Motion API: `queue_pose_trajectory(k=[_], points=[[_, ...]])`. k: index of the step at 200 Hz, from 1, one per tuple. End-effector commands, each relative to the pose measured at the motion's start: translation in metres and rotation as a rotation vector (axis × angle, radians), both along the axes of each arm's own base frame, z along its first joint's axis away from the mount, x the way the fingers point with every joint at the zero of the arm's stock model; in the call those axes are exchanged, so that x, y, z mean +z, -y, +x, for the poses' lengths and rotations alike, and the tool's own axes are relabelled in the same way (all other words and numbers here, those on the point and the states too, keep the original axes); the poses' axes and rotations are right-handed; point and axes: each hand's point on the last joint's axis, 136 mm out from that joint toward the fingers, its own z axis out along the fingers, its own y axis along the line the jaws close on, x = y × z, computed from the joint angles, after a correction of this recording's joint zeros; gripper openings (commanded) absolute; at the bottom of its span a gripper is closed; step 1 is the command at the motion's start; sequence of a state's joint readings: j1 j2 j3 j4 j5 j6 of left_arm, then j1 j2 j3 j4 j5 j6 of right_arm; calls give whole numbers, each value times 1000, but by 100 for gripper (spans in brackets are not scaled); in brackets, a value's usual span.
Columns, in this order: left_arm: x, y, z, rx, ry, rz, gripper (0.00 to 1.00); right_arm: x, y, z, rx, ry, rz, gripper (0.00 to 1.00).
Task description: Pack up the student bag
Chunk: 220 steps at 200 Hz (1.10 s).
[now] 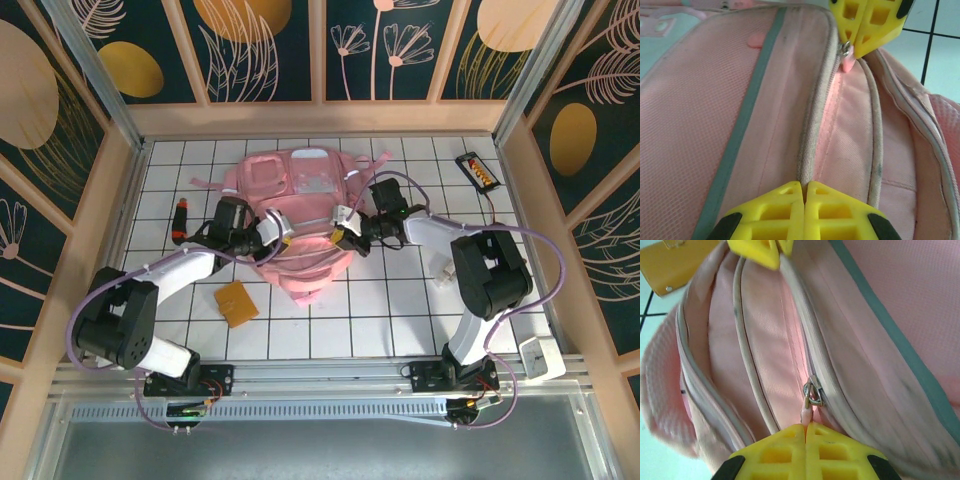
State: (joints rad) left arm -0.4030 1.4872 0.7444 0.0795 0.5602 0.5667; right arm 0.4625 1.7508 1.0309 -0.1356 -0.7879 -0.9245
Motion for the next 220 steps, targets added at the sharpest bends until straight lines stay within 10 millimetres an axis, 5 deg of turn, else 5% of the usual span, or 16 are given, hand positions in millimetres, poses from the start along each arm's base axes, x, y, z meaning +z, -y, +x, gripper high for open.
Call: queue_pose_trajectory(k=[1,70,123,156,177,200,220], points=[[22,34,0,-72,9,-103,0,16,-21,-11,39,-23,94,0],[41,68,9,-53,-73,-245,0,20,-34,-25,5,-93,148,0],[63,81,18,-46,-138,-346,0,32,-63,-33,-44,-139,274,0],[80,70,28,90,-138,-383,28,55,-61,-24,-147,-172,397,0],[92,51,31,218,-136,-373,51,73,-51,-35,-151,-217,427,19],[102,39,22,286,-195,-392,54,96,-35,-46,-206,-323,423,36],[100,35,6,334,-317,-480,53,105,-11,-17,-518,-452,406,41]])
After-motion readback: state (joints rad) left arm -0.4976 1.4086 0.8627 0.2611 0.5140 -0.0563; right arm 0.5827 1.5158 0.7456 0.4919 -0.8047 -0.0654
